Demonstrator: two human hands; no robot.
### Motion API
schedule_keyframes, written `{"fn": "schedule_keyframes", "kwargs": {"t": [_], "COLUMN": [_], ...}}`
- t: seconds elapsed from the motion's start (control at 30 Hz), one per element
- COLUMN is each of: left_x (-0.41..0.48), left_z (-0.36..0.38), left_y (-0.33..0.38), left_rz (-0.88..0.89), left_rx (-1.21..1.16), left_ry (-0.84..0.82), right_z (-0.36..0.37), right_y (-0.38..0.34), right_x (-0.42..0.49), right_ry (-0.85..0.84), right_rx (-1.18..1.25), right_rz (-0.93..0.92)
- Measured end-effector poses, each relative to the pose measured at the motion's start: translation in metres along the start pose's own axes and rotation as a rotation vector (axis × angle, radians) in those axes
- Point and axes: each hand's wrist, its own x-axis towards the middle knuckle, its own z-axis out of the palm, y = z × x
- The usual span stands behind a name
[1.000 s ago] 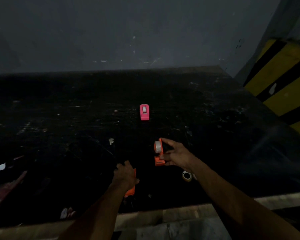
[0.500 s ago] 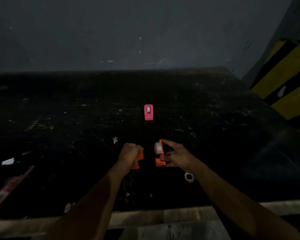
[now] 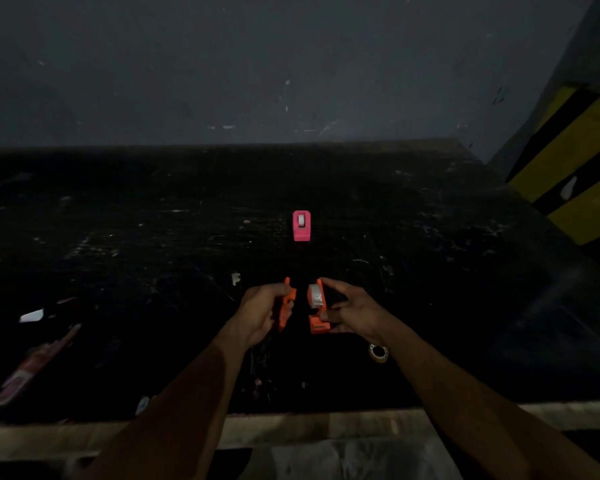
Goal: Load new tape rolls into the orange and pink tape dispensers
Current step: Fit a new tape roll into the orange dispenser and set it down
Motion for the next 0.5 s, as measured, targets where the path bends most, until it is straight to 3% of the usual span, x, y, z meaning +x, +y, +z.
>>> {"fn": "schedule_keyframes", "kwargs": {"t": [0.17,0.5], "left_x": [-0.0029,-0.0080], "left_z": [-0.0050,-0.0034], "left_y": [-0.0019,-0.0014], "left_rz": [-0.024,0.020], "left_rx": [0.006,-0.018], "left_ry": [-0.104,-0.154], "right_z": [0.0053,0.0095], "right_y": [-0.0039,-0.0077], "right_x": [-0.0076,-0.0089], "right_ry": [-0.001,-0.005], "right_rx": [-0.023,-0.033], "right_rz": [-0.016,-0.054]}}
